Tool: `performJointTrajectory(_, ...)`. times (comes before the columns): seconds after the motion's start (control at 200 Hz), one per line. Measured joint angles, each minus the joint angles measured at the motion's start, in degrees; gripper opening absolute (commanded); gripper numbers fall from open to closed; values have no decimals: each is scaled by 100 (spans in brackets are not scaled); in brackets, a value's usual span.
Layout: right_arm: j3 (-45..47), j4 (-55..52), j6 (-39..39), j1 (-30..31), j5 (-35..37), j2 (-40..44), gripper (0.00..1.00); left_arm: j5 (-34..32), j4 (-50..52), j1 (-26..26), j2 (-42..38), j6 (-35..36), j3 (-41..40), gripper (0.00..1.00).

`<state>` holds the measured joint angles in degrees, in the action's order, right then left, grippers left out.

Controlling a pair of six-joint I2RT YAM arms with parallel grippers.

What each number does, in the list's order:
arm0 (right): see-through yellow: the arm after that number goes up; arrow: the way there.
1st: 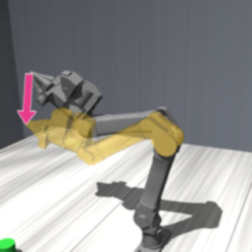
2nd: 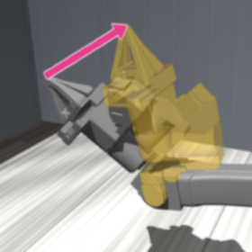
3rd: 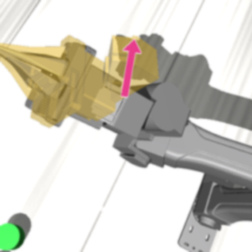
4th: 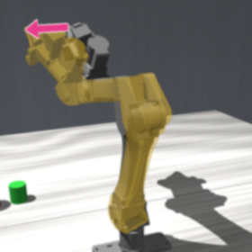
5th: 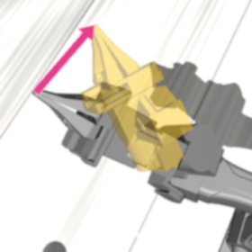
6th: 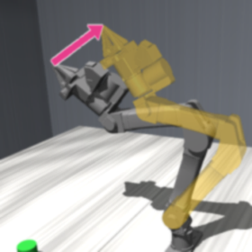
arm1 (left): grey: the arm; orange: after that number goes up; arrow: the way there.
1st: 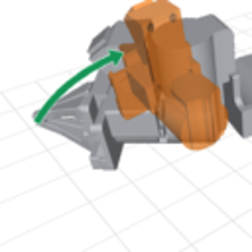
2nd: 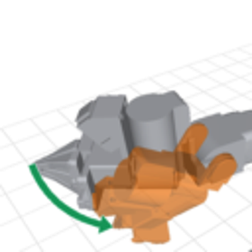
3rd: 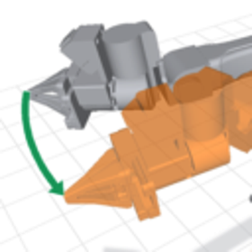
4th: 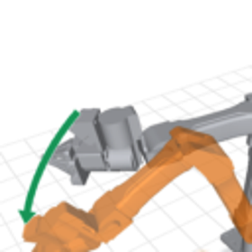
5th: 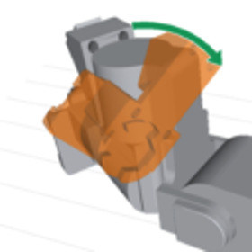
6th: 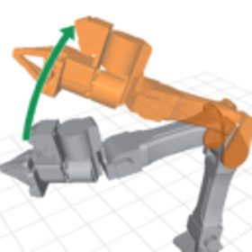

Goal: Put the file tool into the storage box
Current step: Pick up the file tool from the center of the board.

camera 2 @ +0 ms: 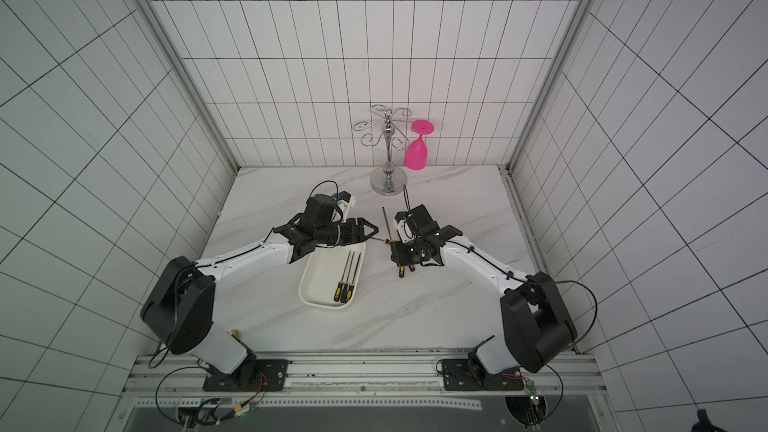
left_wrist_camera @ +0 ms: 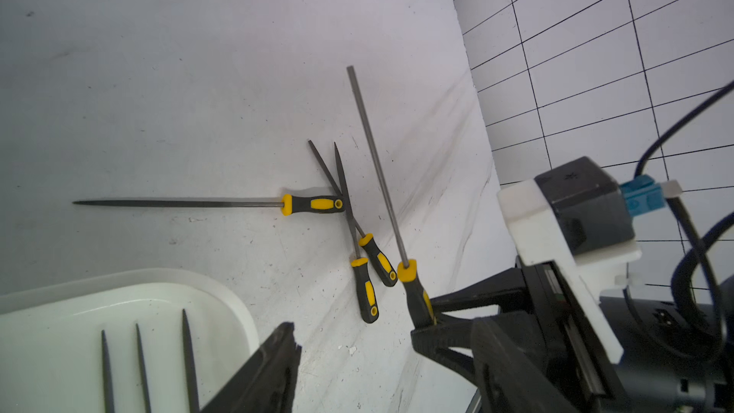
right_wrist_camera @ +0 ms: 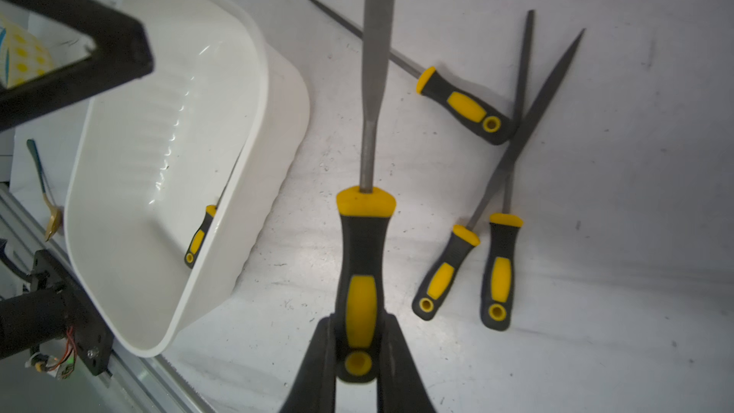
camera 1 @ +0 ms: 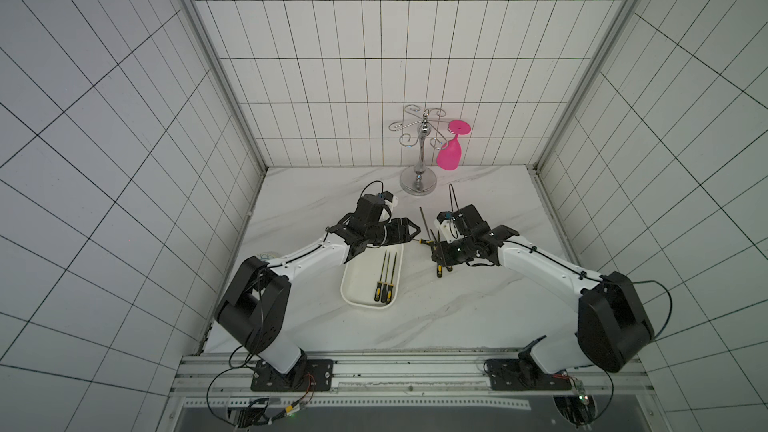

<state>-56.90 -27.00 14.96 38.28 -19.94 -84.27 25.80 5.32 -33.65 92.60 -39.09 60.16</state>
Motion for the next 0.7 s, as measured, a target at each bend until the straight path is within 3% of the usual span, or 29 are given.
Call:
performJointTrajectory(0.115,-138,-13,-157,197,-146,2,0,96,-208,0,269,-127,61,71)
performJointTrajectory(0.185,-240,-26,-240,271,-190,4,0,127,-306,0,435,-192,94,66)
performJointTrajectory(0.21,-269,-33,-264,286,-197,7,0,138,-326,0,487,-225,109,55)
performJointTrajectory(0.285,-310,-31,-306,299,-197,24,0,181,-387,0,595,-321,133,10)
performJointTrajectory(0.31,-310,-31,-319,299,-195,28,0,181,-415,0,612,-354,138,0)
performJointTrajectory(0.535,-345,-72,-367,319,-142,17,0,402,-695,-46,599,-562,267,0)
performJointTrajectory(0.64,-345,-76,-369,323,-125,17,23,402,-658,-42,575,-549,256,0)
performJointTrajectory(0.7,-354,-74,-367,323,-105,17,30,398,-584,-37,494,-492,238,0)
